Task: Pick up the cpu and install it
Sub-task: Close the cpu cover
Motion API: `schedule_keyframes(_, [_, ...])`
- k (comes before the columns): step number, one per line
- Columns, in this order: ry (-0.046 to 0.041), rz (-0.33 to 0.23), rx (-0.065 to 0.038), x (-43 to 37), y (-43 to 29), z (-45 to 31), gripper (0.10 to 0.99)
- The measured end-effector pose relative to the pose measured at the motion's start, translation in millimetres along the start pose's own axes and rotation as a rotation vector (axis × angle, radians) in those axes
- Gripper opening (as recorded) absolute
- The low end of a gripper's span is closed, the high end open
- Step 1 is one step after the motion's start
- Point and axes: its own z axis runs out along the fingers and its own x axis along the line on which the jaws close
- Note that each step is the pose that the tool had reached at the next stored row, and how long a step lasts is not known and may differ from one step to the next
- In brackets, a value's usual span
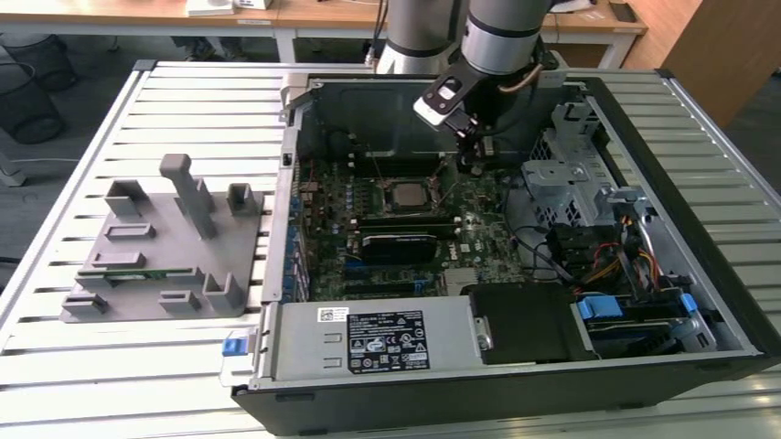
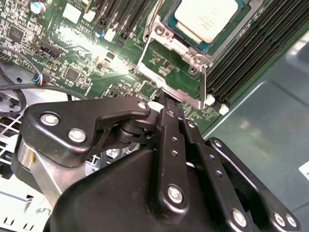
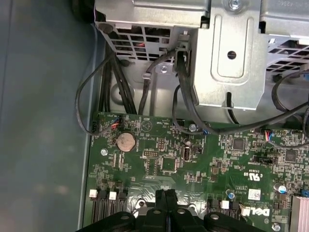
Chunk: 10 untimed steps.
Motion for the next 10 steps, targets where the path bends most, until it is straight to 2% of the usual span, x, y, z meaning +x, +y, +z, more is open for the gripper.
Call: schedule_keyframes(10, [0.0001,0.000,0.000,0.9,-11.4,0.8,0.106])
